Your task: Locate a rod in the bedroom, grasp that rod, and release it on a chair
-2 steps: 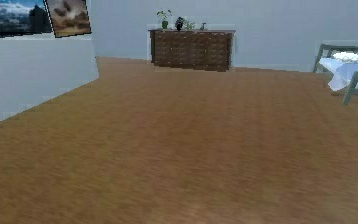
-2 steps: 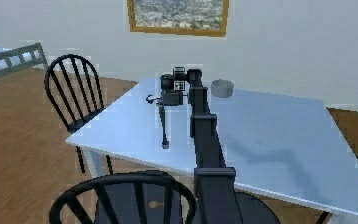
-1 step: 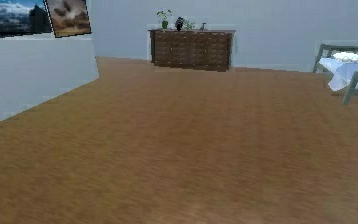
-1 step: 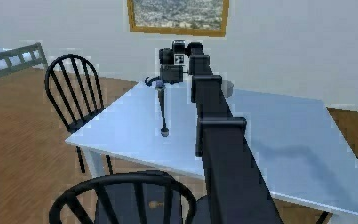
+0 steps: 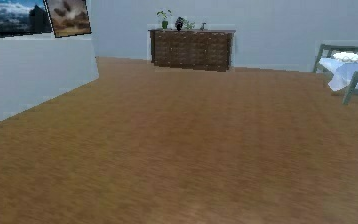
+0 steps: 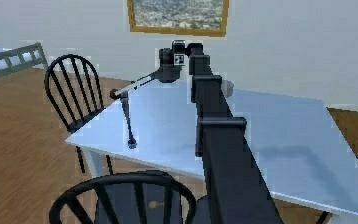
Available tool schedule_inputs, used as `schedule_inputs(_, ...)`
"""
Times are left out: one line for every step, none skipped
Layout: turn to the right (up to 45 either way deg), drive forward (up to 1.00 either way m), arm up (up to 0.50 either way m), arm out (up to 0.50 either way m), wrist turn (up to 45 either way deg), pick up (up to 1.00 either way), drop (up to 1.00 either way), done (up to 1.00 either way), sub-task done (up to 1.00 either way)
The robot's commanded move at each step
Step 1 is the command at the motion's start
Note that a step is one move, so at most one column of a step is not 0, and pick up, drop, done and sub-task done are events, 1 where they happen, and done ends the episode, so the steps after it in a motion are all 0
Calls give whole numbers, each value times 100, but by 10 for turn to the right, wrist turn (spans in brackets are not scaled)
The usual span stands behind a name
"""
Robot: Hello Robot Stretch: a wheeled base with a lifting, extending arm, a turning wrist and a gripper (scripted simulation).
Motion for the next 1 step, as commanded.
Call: schedule_inputs(0, 0, 0, 0, -450, 0, 0, 0, 0)
